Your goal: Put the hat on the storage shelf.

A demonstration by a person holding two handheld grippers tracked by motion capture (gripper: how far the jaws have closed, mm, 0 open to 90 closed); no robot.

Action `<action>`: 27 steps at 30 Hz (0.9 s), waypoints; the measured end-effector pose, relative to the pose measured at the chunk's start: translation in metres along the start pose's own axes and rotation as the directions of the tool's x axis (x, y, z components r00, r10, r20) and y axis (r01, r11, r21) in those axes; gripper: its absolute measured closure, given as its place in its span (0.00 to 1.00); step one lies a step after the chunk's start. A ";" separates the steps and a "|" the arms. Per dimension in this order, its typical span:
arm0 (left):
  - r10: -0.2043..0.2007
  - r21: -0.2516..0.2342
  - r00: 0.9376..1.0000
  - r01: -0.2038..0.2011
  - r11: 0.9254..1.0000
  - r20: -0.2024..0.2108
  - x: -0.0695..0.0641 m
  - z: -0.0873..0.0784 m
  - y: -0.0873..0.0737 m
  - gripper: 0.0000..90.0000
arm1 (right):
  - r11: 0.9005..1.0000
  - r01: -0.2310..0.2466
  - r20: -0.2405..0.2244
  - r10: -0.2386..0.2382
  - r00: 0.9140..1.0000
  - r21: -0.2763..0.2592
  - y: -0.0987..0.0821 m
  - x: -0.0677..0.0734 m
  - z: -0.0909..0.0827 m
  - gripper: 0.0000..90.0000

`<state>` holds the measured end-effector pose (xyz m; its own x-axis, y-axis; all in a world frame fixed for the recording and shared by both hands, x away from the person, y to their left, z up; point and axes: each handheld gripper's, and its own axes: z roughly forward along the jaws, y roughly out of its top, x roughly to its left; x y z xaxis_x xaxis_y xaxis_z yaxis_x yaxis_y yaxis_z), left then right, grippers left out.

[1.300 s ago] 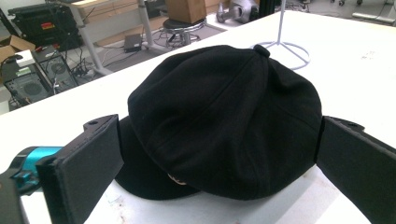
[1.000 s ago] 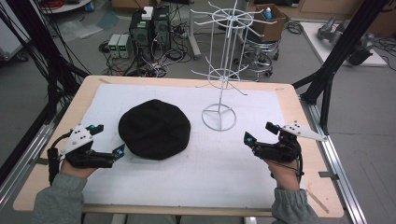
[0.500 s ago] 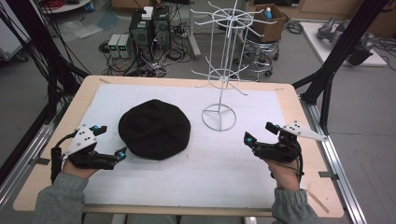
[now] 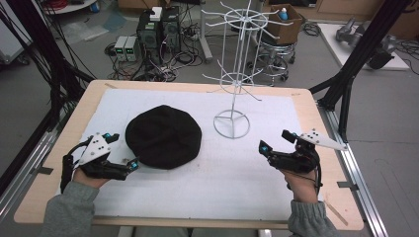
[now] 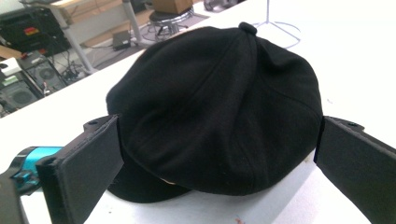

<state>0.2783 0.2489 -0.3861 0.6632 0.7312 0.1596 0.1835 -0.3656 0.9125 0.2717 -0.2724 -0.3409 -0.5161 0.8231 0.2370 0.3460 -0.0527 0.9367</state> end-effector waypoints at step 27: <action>0.066 0.122 0.998 -0.067 0.990 0.011 -0.025 0.040 -0.013 0.02 | 1.000 -0.020 0.015 0.020 1.000 0.003 -0.001 -0.001 0.000 0.01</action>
<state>0.2883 0.2127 -0.4172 0.6820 0.6988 0.2156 0.2255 -0.4814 0.8470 0.2724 -0.2732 -0.3421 -0.4976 0.8300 0.2520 0.3587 -0.0676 0.9310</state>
